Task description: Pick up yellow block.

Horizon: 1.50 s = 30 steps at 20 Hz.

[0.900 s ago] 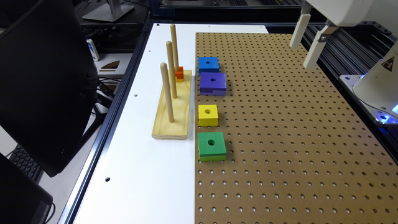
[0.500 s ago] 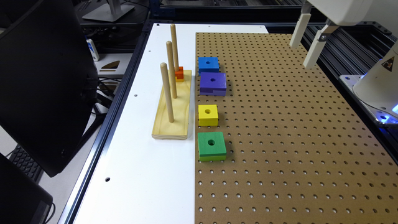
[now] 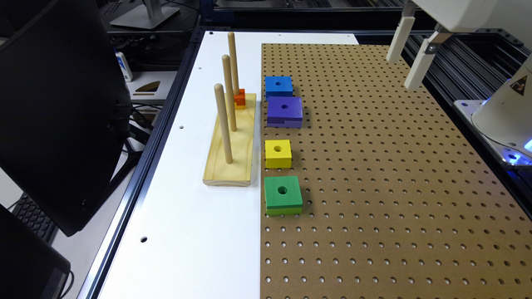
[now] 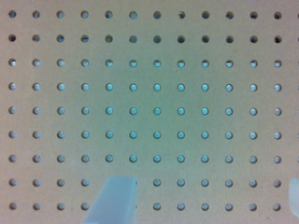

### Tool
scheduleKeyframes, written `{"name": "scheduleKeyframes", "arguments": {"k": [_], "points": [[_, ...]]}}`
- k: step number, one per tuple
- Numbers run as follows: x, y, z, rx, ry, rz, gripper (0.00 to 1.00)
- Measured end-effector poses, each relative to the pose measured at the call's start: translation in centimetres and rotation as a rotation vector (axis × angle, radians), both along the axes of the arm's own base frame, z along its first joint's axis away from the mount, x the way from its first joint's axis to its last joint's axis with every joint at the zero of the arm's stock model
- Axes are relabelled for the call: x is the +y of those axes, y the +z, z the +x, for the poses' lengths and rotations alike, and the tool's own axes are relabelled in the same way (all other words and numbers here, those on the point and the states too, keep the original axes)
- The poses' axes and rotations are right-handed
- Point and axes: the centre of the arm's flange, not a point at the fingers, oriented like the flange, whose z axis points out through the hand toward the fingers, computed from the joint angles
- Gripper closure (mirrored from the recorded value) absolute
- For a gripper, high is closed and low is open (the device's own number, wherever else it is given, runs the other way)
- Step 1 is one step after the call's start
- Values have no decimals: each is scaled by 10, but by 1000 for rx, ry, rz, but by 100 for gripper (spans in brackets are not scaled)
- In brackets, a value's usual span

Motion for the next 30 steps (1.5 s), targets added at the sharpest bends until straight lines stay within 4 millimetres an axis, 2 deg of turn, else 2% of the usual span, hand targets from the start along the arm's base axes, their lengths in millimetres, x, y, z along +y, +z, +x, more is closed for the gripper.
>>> {"name": "scheduleKeyframes", "arguments": {"k": [10, 14, 22, 30], "points": [[8, 7, 8, -30, 8, 2, 0], [19, 9, 27, -37, 9, 6, 0], [30, -2, 68, -19, 12, 11, 0], [38, 0, 79, -22, 13, 10, 0]]}}
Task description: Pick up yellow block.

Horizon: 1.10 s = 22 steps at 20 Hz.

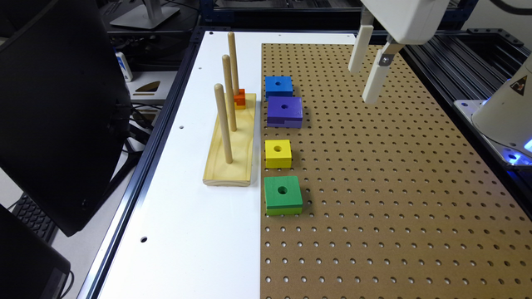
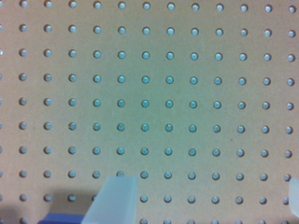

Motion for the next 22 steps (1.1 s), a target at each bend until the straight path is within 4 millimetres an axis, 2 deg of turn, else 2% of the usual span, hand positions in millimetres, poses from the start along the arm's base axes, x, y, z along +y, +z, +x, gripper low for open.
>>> {"name": "scheduleKeyframes", "arguments": {"k": [7, 15, 22], "points": [[14, 2, 21, -3, -1, 3, 0], [28, -4, 59, 4, 2, 17, 0], [34, -4, 68, 2, 0, 21, 0]]}}
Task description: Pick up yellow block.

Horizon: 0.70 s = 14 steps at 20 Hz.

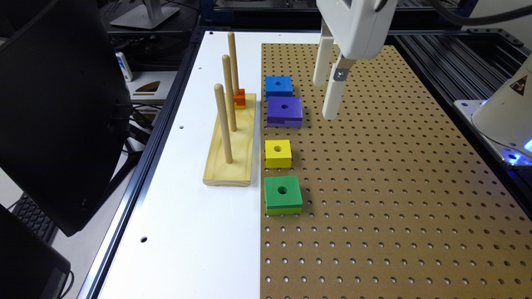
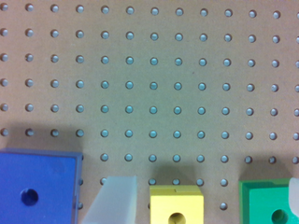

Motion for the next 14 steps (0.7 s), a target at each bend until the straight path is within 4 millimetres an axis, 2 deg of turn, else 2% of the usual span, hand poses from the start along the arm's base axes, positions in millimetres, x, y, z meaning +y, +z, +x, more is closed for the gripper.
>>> {"name": "scheduleKeyframes", "arguments": {"k": [5, 11, 14], "points": [[-4, 3, 10, -9, -10, 3, 0], [-15, -1, 45, -17, -26, 7, 0], [-15, -7, 54, -11, -29, 8, 0]]}}
